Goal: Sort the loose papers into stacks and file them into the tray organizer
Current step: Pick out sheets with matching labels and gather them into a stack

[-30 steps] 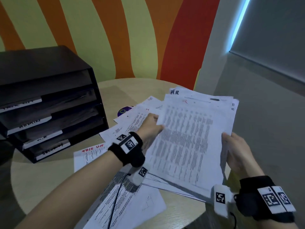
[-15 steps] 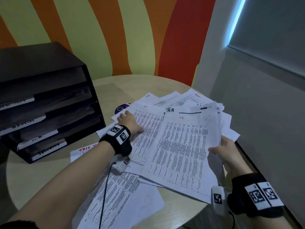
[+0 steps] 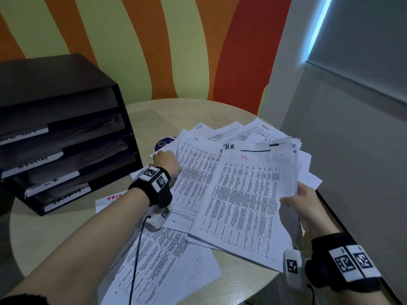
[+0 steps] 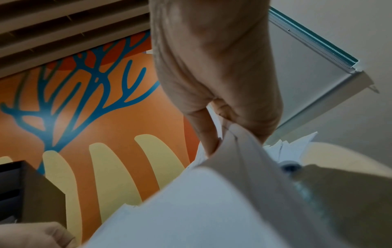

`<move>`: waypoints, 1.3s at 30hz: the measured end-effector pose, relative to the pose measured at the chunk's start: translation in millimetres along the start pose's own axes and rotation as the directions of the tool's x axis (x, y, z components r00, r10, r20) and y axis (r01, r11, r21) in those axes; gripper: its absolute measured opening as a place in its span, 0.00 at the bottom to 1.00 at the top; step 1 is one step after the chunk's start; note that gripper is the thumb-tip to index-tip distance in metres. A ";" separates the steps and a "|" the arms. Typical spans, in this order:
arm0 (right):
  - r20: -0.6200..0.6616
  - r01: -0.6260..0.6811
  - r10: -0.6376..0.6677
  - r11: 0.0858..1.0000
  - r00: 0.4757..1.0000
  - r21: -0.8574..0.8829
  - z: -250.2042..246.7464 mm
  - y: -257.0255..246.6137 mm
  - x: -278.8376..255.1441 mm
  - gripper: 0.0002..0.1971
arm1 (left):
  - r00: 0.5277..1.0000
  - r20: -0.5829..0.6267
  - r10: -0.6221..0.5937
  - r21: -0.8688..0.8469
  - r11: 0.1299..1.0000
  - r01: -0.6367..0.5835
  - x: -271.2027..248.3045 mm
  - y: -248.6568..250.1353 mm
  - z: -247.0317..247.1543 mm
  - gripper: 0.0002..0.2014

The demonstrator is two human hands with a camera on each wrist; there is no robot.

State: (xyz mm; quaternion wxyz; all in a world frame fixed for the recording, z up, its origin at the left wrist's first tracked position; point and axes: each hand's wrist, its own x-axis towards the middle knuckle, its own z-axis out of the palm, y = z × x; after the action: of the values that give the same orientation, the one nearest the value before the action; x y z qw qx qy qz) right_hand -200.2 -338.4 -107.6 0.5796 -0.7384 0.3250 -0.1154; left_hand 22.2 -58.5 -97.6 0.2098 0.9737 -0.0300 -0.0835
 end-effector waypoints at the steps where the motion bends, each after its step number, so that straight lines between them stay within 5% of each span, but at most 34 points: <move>1: -0.001 -0.005 0.005 1.000 1.000 0.004 -0.4 0.4 0.2 0.18 | 1.000 -0.012 0.002 -0.054 0.999 -0.002 3.4 -2.2 0.7 0.14; 8: -0.011 -0.020 0.019 1.000 1.000 -0.025 0.4 2.6 4.8 0.16 | 0.980 -0.192 0.053 -0.295 0.949 -0.109 1.7 -9.3 -8.8 0.08; 15: -0.011 -0.021 0.020 0.999 1.000 -0.032 -1.0 0.1 2.7 0.17 | 0.992 -0.119 0.034 -0.338 0.938 -0.073 -1.5 -9.3 -11.5 0.22; 21: -0.020 -0.034 0.033 0.999 0.999 -0.033 -1.1 -2.5 0.1 0.17 | 0.994 -0.028 0.105 -0.417 0.902 -0.107 -6.2 -3.3 -28.2 0.15; 22: -0.018 -0.038 0.037 0.999 0.999 -0.031 -1.1 -2.5 -0.1 0.17 | 0.991 -0.056 0.120 -0.428 0.894 -0.133 -6.2 -3.0 -31.4 0.08; 26: -0.020 -0.053 0.053 0.998 0.998 -0.016 -1.1 -4.9 -2.6 0.17 | 0.917 -0.399 0.027 -0.452 0.864 -0.222 -7.2 1.7 -65.1 0.13; 29: -0.044 -0.047 0.048 0.999 0.998 0.025 -2.6 -7.7 -5.6 0.16 | 0.812 -0.583 -0.032 -0.611 0.675 -0.413 -12.2 6.6 -104.1 0.15; 32: -0.074 -0.025 0.033 0.994 0.997 0.103 -2.2 -13.0 -9.1 0.16 | 0.846 -0.530 -0.059 -0.767 0.458 -0.448 -19.7 10.9 -123.5 0.13; 36: -0.043 0.014 -0.002 0.957 0.999 0.289 -0.8 -26.7 -16.0 0.18 | 0.960 -0.258 0.113 -0.806 0.522 -0.278 -38.6 30.3 -96.2 0.06; 39: 0.011 0.084 -0.093 0.941 0.996 0.328 -0.3 -42.0 -26.7 0.16 | 0.975 -0.083 0.204 -0.740 0.643 -0.198 -49.2 40.9 -54.1 0.12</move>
State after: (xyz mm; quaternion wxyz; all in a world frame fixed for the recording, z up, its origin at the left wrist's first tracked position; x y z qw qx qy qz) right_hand -206.2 -317.4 -62.8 0.6926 -0.6473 0.2599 -0.1840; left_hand -17.7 -69.2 -24.8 0.5962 0.7934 -0.1019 -0.0684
